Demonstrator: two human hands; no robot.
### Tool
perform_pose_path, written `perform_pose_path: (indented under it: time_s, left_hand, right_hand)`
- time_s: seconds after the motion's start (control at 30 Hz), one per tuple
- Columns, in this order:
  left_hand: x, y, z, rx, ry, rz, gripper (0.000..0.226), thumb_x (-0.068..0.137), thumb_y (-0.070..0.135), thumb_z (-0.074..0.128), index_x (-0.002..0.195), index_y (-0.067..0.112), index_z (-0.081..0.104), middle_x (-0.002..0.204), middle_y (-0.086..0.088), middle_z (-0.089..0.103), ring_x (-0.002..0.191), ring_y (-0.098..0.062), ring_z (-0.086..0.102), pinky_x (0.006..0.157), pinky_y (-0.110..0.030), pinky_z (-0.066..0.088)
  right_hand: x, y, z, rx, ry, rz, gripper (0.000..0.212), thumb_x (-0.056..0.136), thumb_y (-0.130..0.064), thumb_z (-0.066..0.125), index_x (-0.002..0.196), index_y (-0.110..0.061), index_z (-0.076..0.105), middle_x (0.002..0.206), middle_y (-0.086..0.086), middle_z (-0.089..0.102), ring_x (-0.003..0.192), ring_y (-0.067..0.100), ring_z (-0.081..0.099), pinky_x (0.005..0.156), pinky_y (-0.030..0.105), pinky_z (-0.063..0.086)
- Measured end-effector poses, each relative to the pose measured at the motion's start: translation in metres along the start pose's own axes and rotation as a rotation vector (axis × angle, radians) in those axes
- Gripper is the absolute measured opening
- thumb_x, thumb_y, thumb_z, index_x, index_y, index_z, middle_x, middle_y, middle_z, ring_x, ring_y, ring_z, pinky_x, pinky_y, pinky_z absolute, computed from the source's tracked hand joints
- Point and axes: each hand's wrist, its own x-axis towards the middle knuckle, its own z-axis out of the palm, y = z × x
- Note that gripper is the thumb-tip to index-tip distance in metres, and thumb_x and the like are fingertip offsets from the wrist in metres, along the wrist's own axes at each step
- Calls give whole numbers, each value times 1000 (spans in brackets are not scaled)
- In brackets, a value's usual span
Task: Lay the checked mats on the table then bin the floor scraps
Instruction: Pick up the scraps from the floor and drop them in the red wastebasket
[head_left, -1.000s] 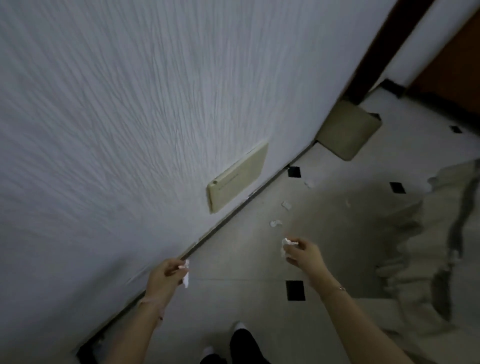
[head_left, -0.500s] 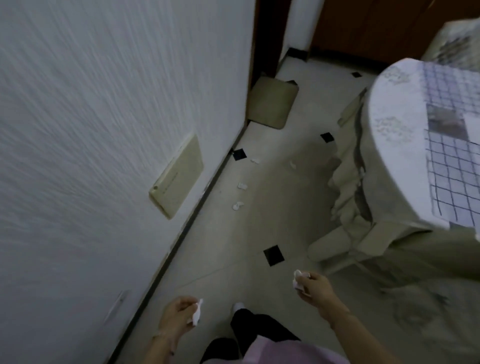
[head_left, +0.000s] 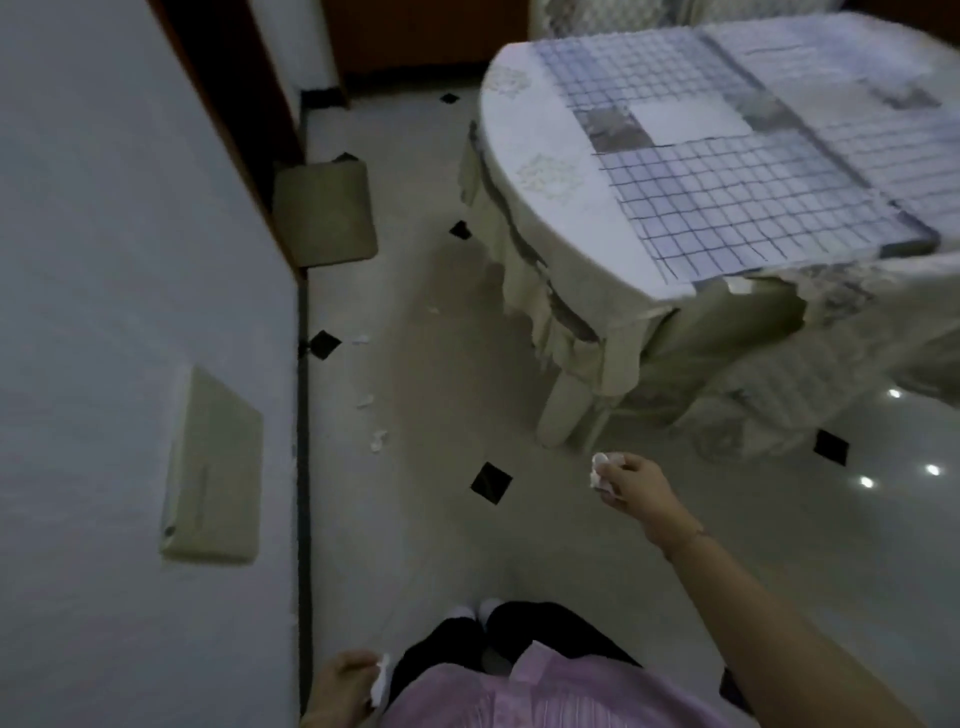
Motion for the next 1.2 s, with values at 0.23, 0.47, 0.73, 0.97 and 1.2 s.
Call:
perform_pose_path:
  time_s: [0.23, 0.47, 0.73, 0.97, 1.2]
  left_hand:
    - [42, 76, -13, 520, -199, 169, 13, 81, -2, 65, 69, -4, 63, 67, -17, 62, 63, -25, 53, 51, -20, 44]
    - [24, 136, 99, 800, -486, 307, 34, 84, 2, 64, 50, 5, 60, 53, -10, 58, 69, -26, 59, 76, -36, 49]
    - [-44, 140, 289, 943, -792, 387, 24, 86, -12, 54, 66, 1, 55, 86, -18, 61, 97, -32, 57, 86, -37, 47]
    - [-70, 129, 404, 1049, -735, 389, 26, 84, -15, 54, 66, 3, 53, 65, -10, 58, 43, -5, 61, 44, -14, 49]
    - [-65, 145, 490, 1121, -560, 293, 16, 84, -7, 59, 70, -1, 58, 39, -1, 59, 57, -21, 54, 64, -26, 48]
  right_hand:
    - [-89, 88, 0, 244, 319, 187, 37, 94, -15, 53, 58, -13, 42, 64, 6, 48, 59, 12, 51, 60, 21, 42]
    - [-197, 215, 17, 498, 646, 448, 24, 91, -14, 59, 70, -5, 52, 63, 10, 53, 60, 17, 52, 55, 20, 46]
    - [-258, 285, 22, 844, 905, 676, 20, 91, -6, 56, 72, -1, 52, 54, 9, 47, 46, 15, 39, 40, 18, 34]
    - [-227, 291, -62, 808, 875, 810, 27, 84, -16, 65, 83, 10, 70, 87, 20, 71, 84, 26, 64, 73, 32, 48]
    - [-166, 246, -265, 751, 864, 654, 28, 87, -5, 60, 61, -8, 52, 63, 10, 53, 57, 18, 50, 56, 25, 44]
